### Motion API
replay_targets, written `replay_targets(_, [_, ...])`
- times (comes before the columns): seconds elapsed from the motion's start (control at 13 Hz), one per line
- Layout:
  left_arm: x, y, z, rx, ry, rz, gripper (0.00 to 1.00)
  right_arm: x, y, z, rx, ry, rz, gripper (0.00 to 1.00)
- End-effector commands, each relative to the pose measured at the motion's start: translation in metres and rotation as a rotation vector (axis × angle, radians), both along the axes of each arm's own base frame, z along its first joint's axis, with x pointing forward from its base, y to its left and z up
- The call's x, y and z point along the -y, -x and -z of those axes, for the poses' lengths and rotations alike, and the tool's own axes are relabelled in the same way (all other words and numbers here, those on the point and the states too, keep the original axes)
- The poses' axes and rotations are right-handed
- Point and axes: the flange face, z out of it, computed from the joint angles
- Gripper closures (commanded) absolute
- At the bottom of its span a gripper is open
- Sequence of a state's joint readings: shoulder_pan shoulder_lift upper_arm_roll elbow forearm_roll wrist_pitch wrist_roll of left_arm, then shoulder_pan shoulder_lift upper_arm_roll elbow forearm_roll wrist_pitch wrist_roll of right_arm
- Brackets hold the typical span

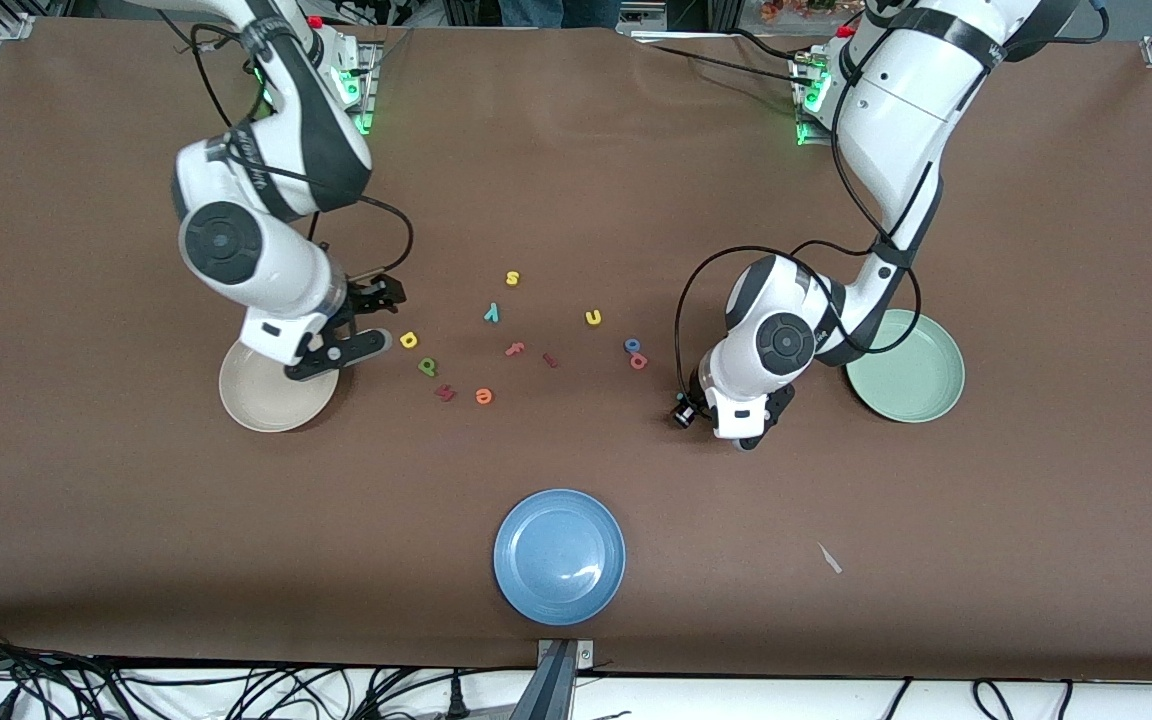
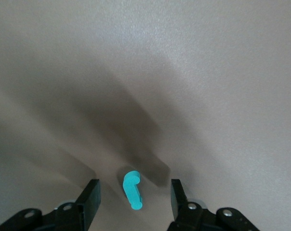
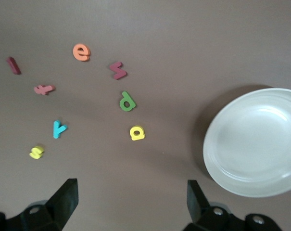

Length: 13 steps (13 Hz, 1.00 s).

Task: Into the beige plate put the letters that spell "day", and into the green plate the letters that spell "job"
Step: 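Place the cyan letter on the green plate while the right gripper grasps yellow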

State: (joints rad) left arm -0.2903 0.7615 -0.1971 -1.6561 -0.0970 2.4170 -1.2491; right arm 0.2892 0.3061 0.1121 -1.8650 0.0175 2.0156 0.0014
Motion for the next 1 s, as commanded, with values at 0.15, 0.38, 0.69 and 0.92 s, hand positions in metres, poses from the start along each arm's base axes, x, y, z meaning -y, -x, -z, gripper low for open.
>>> replay_targets(0.15, [0.007,0.0,0.004,0.013,-0.023,0.006,0.65,-0.001,0.041,0.054,0.064,0.028,-0.112,0.0])
replay_targets(0.38, [0.007,0.002,0.005,0.004,-0.028,0.011,0.92,0.006,0.057,0.094,0.107,-0.006,-0.196,0.0])
replay_targets(0.69, [-0.02,-0.012,-0.025,-0.003,-0.046,0.01,1.0,0.01,0.058,0.126,0.129,-0.033,-0.214,0.0])
replay_targets(0.92, [-0.094,-0.028,-0.099,-0.095,-0.06,0.088,1.0,0.008,0.055,0.145,0.156,-0.055,-0.231,0.0])
